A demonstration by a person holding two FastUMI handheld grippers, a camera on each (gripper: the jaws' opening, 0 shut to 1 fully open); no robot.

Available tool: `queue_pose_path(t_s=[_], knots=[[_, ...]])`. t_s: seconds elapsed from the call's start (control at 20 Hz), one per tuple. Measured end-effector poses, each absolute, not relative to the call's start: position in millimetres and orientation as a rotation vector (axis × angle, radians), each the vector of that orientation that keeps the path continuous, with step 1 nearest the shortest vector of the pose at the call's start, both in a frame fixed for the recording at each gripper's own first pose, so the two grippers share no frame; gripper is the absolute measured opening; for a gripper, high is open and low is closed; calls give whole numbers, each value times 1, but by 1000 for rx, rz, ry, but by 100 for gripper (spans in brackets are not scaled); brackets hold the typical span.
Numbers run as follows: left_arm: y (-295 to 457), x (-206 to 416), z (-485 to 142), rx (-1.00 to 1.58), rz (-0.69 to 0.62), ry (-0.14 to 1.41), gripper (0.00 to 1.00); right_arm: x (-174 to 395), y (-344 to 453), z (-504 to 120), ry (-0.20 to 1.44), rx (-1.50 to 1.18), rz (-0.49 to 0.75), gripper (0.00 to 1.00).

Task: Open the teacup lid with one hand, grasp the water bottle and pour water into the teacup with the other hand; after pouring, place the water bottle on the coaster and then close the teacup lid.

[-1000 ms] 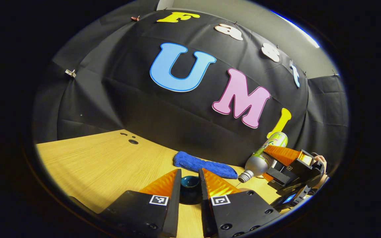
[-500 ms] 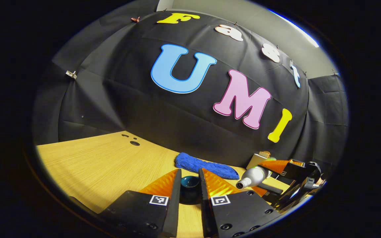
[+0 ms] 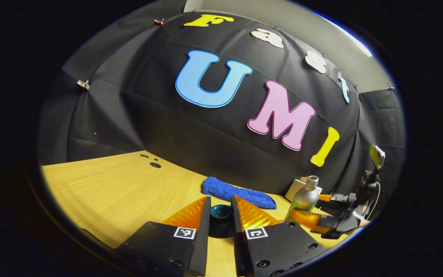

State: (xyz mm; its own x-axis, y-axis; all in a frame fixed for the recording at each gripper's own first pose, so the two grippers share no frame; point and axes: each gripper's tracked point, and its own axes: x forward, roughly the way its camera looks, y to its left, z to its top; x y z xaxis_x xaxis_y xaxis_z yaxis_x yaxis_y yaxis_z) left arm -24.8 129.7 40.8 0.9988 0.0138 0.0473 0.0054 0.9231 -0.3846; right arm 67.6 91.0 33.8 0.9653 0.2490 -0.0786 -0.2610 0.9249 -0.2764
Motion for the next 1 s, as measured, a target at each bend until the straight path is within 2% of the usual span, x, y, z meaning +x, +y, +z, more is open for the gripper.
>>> queue_pose_path(t_s=[0.25, 1.0], knots=[[128, -23, 37, -395, 1, -38, 32, 109, 26, 25, 88, -48, 180, 78], [129, -23, 37, -398, 5, -31, 34, 118, 3, 6, 102, -41, 146, 80]])
